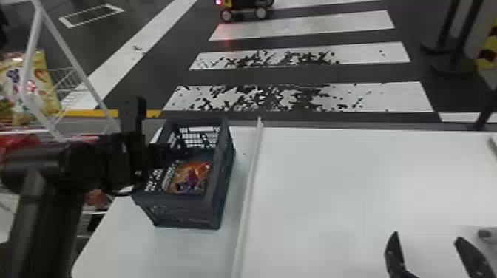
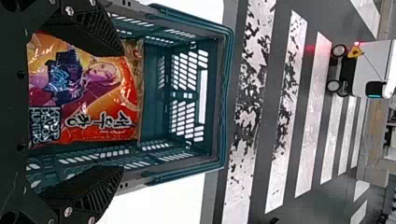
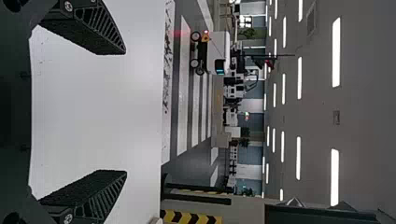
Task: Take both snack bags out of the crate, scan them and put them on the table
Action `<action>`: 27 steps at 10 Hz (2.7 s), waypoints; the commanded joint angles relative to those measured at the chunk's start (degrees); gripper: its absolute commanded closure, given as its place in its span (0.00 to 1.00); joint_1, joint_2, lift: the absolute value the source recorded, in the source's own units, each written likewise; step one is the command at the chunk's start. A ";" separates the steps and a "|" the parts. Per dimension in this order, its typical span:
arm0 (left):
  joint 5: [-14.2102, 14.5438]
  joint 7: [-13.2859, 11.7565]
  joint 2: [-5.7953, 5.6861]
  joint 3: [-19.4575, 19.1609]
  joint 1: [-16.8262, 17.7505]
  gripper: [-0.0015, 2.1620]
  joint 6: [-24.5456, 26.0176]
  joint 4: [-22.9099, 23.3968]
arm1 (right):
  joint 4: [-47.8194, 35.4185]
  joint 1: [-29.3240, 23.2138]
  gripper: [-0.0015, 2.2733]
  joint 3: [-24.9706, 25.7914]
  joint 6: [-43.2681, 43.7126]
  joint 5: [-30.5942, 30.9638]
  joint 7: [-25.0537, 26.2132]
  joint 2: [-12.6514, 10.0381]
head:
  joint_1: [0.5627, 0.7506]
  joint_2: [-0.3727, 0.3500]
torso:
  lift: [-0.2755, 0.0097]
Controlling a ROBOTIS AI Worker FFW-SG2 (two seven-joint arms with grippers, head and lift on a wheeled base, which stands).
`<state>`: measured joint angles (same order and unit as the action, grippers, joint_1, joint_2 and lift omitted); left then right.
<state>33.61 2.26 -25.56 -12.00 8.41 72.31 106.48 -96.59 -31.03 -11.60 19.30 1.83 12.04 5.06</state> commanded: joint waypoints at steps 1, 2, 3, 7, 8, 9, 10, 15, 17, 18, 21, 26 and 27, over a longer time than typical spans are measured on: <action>-0.56 0.02 -0.02 0.04 0.47 0.07 0.25 -1.90 | 0.00 0.00 0.04 0.00 -0.27 -0.07 0.00 0.21 | 0.70 0.86 | 0.64; -1.17 -0.42 0.07 0.39 1.08 0.07 0.25 -3.83 | 0.00 0.09 0.04 0.00 -0.27 -0.16 0.00 0.30 | 0.70 0.87 | 0.64; -2.23 -0.94 0.42 1.27 1.87 0.07 0.60 -5.41 | 0.00 0.18 0.04 0.00 -0.63 -0.25 0.00 0.39 | 0.70 0.87 | 0.64; -5.22 -2.44 1.47 2.86 3.45 0.07 0.60 -10.51 | 0.71 0.70 0.04 0.00 -0.63 -0.69 -0.62 0.65 | 0.70 0.87 | 0.64; -6.36 -2.53 1.83 3.30 3.72 0.07 0.60 -11.74 | 0.79 0.79 0.04 0.00 -0.63 -0.86 -0.62 0.74 | 0.70 0.87 | 0.64; -6.89 -2.88 1.91 3.82 4.07 0.07 0.60 -13.06 | 0.97 0.88 0.04 0.00 -0.63 -0.86 -0.62 0.83 | 0.70 0.87 | 0.64; -8.20 -4.11 2.18 4.17 4.60 0.07 0.60 -14.55 | 0.97 0.88 0.04 0.00 -0.63 -0.86 -0.71 0.83 | 0.70 0.88 | 0.64; -11.11 -5.52 2.70 5.58 7.76 0.07 0.43 -20.62 | 1.23 1.58 0.04 -0.53 -2.56 -0.86 -1.15 1.35 | 0.70 0.88 | 0.64; -11.54 -5.78 2.79 5.84 8.99 0.07 0.43 -22.90 | 1.41 1.85 0.04 -0.70 -2.74 -1.39 -1.50 1.71 | 0.70 0.89 | 0.64; -12.16 -6.39 2.88 6.28 9.61 0.07 0.43 -24.40 | 1.41 1.85 0.04 -0.79 -2.74 -1.39 -1.50 1.79 | 0.70 0.89 | 0.64; -14.71 -9.38 4.29 6.11 9.87 0.18 -1.33 -26.50 | 1.41 1.93 0.04 -0.97 -2.91 -1.39 -1.59 1.79 | 0.70 0.88 | 0.64; -16.20 -10.44 4.73 5.84 10.49 0.99 -2.04 -28.53 | 1.67 1.93 0.04 -0.97 -3.09 -1.39 -1.59 1.79 | 0.70 0.89 | 0.64; -16.20 -10.96 4.64 5.58 10.22 0.99 -1.86 -27.82 | 1.67 1.93 0.04 -0.97 -3.09 -1.39 -1.59 1.79 | 0.70 0.89 | 0.64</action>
<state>17.40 -8.65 -20.86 -6.26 18.77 70.36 78.26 -94.95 -29.09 -12.57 16.21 0.44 10.46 6.86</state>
